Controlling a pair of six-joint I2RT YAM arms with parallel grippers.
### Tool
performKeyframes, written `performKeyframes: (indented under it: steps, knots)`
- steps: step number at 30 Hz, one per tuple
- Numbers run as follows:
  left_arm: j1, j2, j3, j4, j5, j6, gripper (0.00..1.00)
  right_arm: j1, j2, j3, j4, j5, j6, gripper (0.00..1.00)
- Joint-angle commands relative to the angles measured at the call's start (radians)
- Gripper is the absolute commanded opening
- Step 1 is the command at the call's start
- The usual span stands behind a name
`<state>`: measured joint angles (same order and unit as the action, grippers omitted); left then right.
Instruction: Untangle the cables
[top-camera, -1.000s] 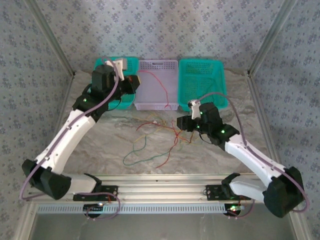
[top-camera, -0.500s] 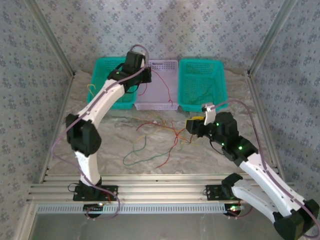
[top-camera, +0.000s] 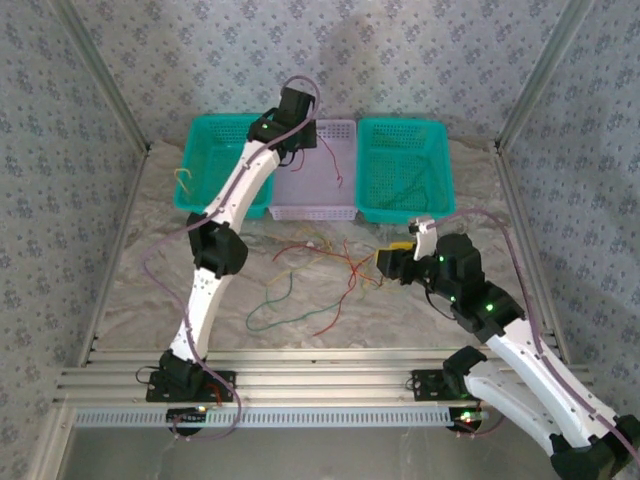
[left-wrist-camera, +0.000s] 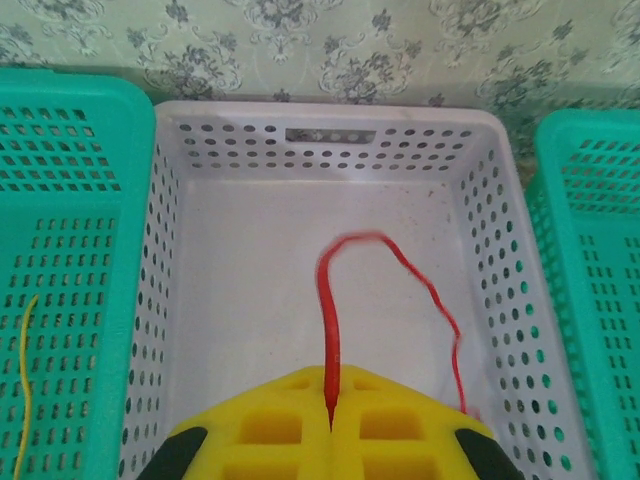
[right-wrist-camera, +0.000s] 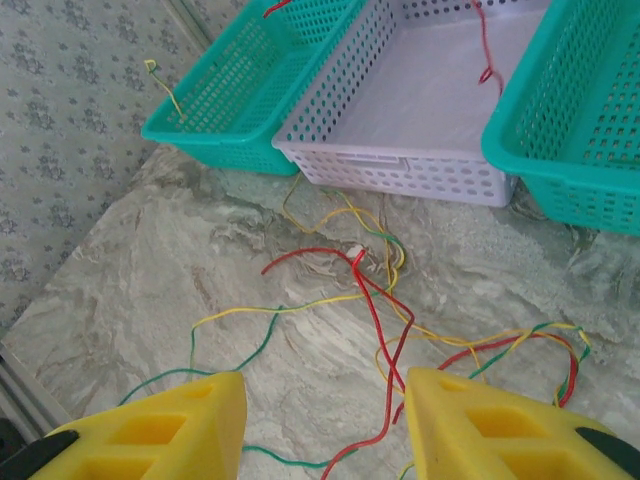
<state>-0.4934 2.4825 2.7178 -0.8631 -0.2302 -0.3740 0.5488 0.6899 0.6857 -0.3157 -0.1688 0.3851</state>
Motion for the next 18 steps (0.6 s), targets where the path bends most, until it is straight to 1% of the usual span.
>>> performKeyframes:
  steps: [1, 8, 10, 13, 15, 18]
  knots:
    - [-0.011, 0.051, 0.049, -0.063, -0.028, 0.017, 0.00, 0.010, -0.004, -0.009, -0.002, 0.000, 0.020, 0.47]
    - [-0.023, 0.130, 0.026, -0.059, -0.027, 0.009, 0.00, 0.023, 0.003, -0.021, -0.004, 0.011, 0.025, 0.47]
    - [-0.029, 0.142, 0.024, -0.060, -0.027, 0.009, 0.05, 0.026, 0.025, -0.028, 0.003, 0.002, 0.033, 0.48]
    - [-0.035, 0.144, 0.024, -0.061, -0.022, 0.010, 0.27, 0.043, 0.084, -0.029, 0.009, -0.009, 0.040, 0.48]
    - [-0.039, 0.134, 0.024, -0.060, -0.019, 0.011, 0.45, 0.063, 0.132, -0.024, 0.004, 0.000, 0.042, 0.48]
    - [-0.041, 0.096, 0.025, -0.056, 0.000, 0.018, 0.63, 0.086, 0.198, -0.020, 0.011, 0.022, 0.045, 0.48]
